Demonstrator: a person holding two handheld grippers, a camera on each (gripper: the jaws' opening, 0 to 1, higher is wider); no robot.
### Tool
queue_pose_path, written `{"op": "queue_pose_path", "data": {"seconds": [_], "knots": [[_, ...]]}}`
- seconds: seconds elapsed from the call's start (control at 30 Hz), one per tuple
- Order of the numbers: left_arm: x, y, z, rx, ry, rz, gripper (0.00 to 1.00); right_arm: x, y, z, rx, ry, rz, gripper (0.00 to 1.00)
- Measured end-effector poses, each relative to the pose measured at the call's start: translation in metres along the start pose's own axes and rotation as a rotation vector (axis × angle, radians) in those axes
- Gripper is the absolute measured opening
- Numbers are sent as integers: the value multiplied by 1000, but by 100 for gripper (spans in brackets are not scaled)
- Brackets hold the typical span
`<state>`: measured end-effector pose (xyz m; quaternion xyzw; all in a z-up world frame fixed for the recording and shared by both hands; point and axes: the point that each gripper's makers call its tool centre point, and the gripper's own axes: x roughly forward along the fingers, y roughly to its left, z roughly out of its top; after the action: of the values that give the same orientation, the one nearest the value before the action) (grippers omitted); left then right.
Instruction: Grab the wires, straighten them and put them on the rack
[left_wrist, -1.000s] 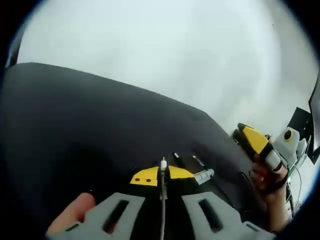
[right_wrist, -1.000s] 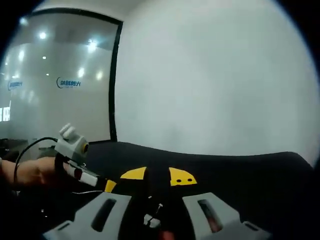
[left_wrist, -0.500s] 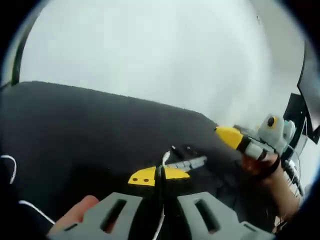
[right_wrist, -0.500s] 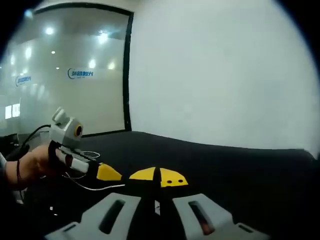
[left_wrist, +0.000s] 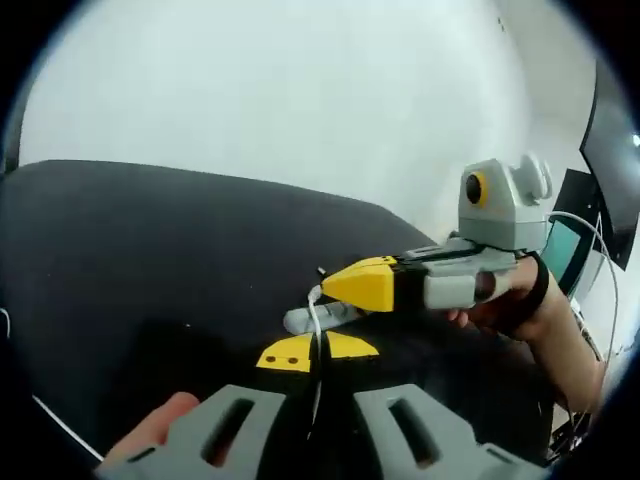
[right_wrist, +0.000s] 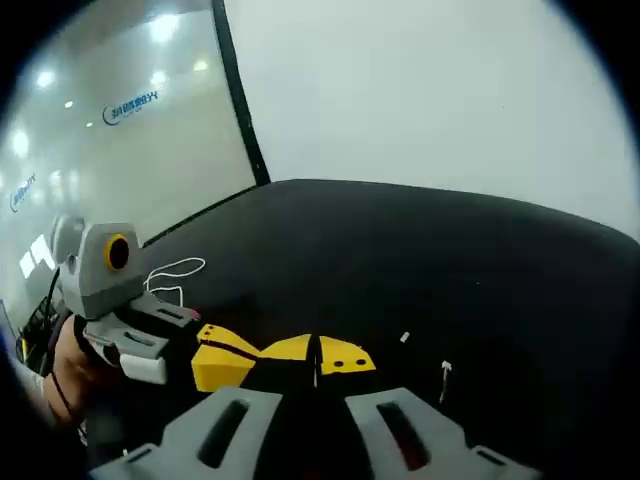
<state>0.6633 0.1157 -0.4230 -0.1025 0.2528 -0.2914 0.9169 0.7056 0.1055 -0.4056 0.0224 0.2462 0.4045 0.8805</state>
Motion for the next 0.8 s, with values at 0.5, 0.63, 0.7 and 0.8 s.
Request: {"op": "queue_pose_path", "data": {"seconds": [0.5, 0.63, 0.7, 0.8], "knots": [[7, -4, -7, 93, 36, 41, 6, 11, -1, -3, -171, 37, -10, 0], [7, -2, -7, 74, 34, 41, 6, 1, 2, 6, -185, -21, -25, 0], [6, -2, -7, 67, 33, 41, 6, -10, 8, 14, -125, -62, 4, 0], [6, -2, -7, 69, 34, 43, 6, -16, 24, 7, -188, -39, 59, 0]]}}
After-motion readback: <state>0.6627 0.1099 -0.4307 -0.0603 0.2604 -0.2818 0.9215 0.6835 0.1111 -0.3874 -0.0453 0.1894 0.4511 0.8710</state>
